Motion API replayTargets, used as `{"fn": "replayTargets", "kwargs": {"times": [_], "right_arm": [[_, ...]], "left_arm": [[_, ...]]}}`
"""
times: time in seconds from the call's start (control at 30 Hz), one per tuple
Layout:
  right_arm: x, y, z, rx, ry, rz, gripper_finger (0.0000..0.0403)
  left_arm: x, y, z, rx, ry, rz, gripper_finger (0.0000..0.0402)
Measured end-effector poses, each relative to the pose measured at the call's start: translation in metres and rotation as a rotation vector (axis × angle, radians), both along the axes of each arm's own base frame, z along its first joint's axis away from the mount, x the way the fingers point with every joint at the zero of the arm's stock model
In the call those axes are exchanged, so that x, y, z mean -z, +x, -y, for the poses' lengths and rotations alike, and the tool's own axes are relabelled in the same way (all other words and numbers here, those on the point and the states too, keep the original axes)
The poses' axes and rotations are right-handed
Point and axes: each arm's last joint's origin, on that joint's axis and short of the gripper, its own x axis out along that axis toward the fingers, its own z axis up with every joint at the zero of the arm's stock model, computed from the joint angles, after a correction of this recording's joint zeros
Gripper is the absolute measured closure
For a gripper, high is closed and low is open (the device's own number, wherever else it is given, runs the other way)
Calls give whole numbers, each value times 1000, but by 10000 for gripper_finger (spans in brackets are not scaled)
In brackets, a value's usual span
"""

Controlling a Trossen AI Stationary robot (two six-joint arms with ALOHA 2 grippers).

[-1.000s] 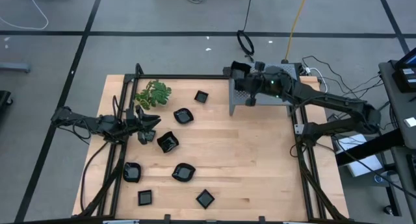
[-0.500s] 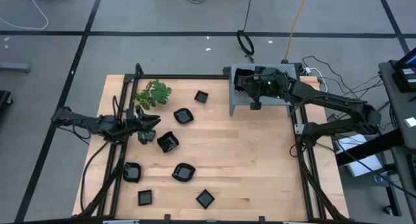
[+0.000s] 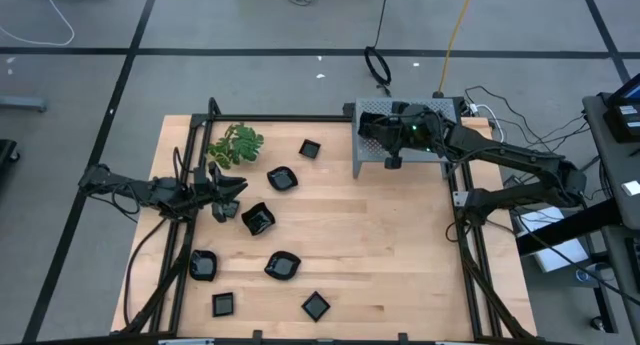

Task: Pick & Place Mini shaped plates
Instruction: Stack the distorted square plate on top of the distorted square plates on the shelf, then move the distorted square plate to the center of the table

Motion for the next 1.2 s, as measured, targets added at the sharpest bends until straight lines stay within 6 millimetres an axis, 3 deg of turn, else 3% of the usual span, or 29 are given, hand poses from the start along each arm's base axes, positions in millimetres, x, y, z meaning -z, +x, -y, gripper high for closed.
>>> {"fn": "replayTargets", "kwargs": {"times": [0.2, 0.33, 0.7, 0.93, 1.2], "right_arm": [[-4, 0, 0, 6, -20, 33, 302], [-21, -1, 0, 9, -79, 164, 288], [-97, -24, -12, 30, -193, 863, 288], [-118, -39, -22, -30, 29, 1169, 287], [-118, -37, -33, -370, 420, 1159, 287]], "left_arm": [[0, 0, 0, 0, 0, 0, 316], [0, 0, 0, 0, 0, 0, 316], [0, 0, 0, 0, 0, 0, 316], [0, 0, 0, 0, 3, -1, 316], [-15, -3, -1, -22, 53, 128, 316]]}}
